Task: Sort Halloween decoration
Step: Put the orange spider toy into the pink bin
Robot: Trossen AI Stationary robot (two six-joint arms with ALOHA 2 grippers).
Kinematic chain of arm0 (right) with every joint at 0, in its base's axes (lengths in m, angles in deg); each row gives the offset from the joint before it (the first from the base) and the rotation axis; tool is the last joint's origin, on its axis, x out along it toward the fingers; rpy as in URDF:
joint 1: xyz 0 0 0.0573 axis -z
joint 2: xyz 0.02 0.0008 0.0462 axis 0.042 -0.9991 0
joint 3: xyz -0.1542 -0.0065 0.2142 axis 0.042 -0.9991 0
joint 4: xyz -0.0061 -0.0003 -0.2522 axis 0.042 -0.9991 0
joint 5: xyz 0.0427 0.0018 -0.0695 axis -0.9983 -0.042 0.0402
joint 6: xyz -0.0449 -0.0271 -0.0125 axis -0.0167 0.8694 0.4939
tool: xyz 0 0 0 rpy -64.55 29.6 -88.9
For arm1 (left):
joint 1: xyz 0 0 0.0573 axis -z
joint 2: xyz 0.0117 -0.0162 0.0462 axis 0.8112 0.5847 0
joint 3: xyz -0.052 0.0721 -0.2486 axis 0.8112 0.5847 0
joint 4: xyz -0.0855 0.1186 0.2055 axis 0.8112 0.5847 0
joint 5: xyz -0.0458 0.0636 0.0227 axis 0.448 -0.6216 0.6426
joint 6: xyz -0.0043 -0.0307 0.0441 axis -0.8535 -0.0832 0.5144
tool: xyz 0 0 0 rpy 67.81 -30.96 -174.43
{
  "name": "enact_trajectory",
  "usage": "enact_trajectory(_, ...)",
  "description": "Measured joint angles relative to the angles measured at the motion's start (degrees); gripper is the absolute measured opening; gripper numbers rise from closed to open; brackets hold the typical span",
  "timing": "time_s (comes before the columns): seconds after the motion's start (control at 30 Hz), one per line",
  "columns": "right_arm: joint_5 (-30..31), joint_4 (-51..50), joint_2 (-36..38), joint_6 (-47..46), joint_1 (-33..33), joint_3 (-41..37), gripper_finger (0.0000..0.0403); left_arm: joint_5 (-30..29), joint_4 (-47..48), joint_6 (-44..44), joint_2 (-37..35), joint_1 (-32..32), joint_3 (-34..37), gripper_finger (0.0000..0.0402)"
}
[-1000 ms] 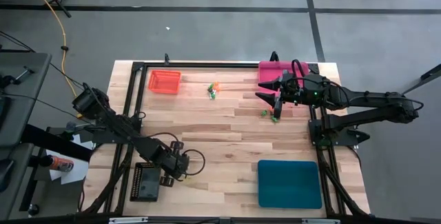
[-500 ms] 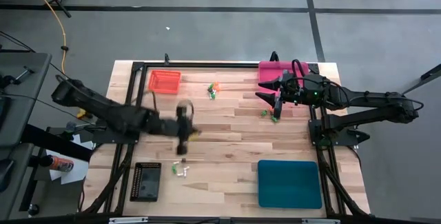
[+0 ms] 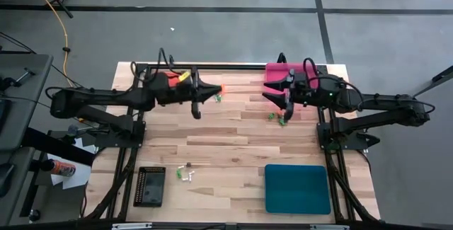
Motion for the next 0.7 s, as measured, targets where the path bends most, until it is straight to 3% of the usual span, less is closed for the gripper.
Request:
enact_trajectory(0.13, -3.70, 4.68, -1.45, -0.92, -0.01, 0.02, 0.0197, -0.17, 1.44, 0.48, -0.08, 0.89, -0.11, 0.0000)
enact_trajectory(0.43, -4.11, 5.69, -6.74, -3.90, -0.03, 0.02, 0.0197, -0.65, 1.65, 0.68, -0.03, 1.03, -0.11, 0.0000)
enact_trajectory(0.7, -5.50, 13.88, -19.21, -6.17, -0.99, 3.15, 0.0197, -0.78, 2.01, 2.55, 0.64, 1.03, -0.15, 0.0000)
